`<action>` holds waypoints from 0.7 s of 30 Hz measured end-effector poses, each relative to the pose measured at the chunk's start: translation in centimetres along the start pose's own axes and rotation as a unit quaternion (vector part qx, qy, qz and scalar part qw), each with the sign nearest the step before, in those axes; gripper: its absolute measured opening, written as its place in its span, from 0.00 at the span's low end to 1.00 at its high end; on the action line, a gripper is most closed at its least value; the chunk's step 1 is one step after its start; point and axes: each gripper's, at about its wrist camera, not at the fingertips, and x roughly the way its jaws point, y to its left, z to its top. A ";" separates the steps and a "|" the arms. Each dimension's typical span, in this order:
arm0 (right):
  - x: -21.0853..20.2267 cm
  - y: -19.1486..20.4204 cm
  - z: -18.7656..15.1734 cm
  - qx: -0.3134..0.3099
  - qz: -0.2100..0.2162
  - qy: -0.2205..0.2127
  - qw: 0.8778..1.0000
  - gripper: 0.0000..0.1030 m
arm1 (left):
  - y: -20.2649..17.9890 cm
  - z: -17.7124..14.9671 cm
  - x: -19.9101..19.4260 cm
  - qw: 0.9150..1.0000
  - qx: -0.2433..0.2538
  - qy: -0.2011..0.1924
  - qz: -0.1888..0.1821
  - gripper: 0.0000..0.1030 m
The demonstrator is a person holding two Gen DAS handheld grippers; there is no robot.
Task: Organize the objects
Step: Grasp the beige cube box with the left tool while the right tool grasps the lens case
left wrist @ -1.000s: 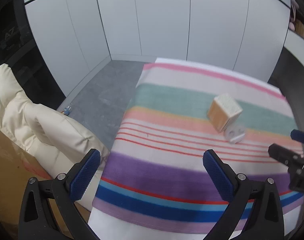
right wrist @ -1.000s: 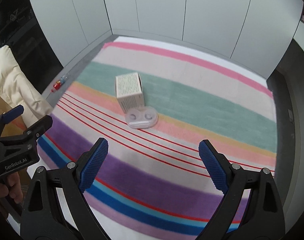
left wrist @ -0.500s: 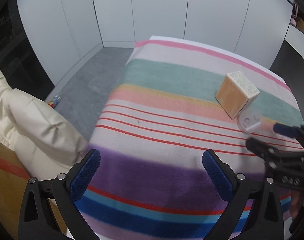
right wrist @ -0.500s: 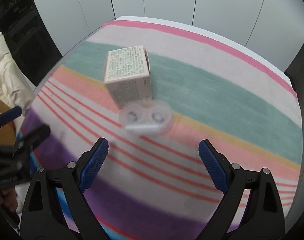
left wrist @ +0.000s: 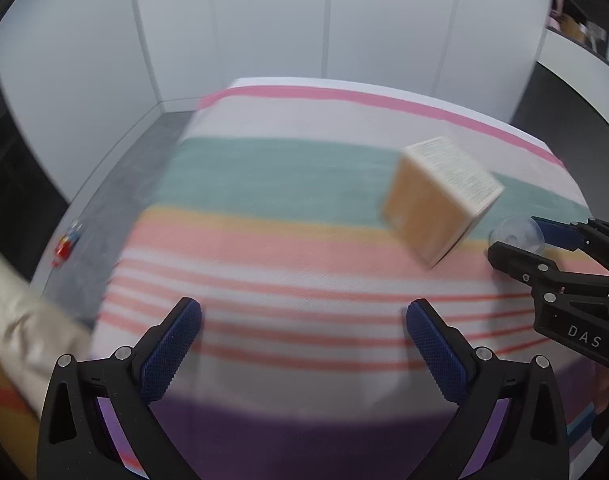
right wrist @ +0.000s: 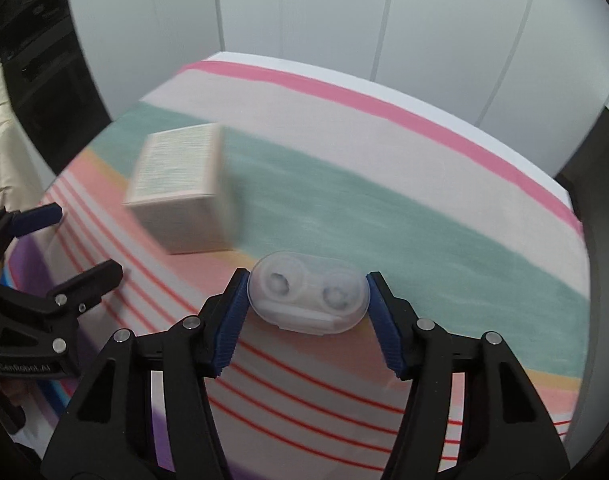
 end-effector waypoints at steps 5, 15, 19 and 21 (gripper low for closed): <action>-0.2 -3.1 -0.6 0.031 -0.005 0.012 0.999 0.59 | -2.6 2.2 1.4 0.999 0.023 -0.003 -0.026 1.00; -0.5 -4.5 -1.2 0.028 -0.011 0.006 1.000 0.59 | -5.5 6.2 4.3 0.999 0.036 -0.006 -0.021 0.95; -0.5 -4.4 -1.0 0.037 -0.007 0.011 0.999 0.59 | -6.1 6.2 3.7 0.999 0.046 -0.013 -0.022 0.60; -0.6 -4.7 -1.0 0.040 -0.005 0.015 0.999 0.59 | -6.4 6.1 3.3 0.999 0.045 -0.007 -0.027 0.51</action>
